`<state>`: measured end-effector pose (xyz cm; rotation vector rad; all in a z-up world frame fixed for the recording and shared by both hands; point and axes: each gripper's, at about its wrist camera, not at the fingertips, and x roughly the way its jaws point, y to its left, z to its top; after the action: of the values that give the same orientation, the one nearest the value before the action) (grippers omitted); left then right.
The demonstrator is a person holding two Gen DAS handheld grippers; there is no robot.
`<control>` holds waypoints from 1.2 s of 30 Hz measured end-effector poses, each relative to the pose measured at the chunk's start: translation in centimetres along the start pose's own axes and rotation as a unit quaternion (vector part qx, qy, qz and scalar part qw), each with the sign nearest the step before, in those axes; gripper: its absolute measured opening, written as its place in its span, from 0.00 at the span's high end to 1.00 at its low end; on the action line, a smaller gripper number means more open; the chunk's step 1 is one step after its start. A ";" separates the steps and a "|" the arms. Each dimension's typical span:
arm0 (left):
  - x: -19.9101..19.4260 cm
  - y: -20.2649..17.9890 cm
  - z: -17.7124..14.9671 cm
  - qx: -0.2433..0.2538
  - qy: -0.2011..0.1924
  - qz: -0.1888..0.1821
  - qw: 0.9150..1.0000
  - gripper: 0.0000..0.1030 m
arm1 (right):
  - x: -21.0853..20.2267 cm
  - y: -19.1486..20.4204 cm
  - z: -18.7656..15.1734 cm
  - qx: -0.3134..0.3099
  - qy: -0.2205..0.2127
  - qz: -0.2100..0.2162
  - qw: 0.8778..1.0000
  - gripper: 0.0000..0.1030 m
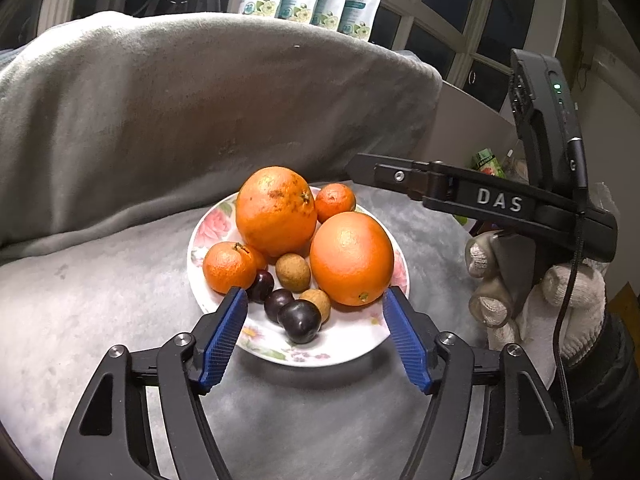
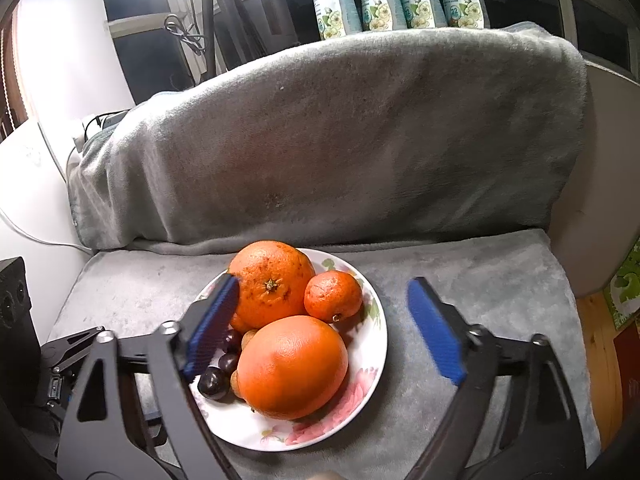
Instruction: Organize fruits
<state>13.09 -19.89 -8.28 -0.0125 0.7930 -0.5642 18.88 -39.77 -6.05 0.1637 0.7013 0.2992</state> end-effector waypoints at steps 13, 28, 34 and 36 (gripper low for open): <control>-0.7 -0.2 0.2 -0.002 -0.004 0.023 1.000 0.22 | -0.6 0.7 -0.3 -0.005 0.010 -0.003 1.000 0.13; -2.7 -0.4 0.0 -0.004 -0.022 0.028 0.999 0.21 | -3.4 2.3 -1.1 -0.014 -0.005 -0.008 1.000 0.13; -4.1 -0.4 -0.2 -0.005 -0.034 0.032 0.999 0.21 | -5.2 3.7 -1.6 -0.027 -0.018 -0.013 0.999 0.13; -4.6 -0.4 -0.4 -0.005 -0.038 0.035 0.999 0.21 | -5.7 4.1 -1.7 -0.030 -0.021 -0.014 0.999 0.13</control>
<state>10.00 -17.92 -5.37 -0.0153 0.7193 -0.4908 12.73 -37.65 -2.84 0.1037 0.6527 0.2894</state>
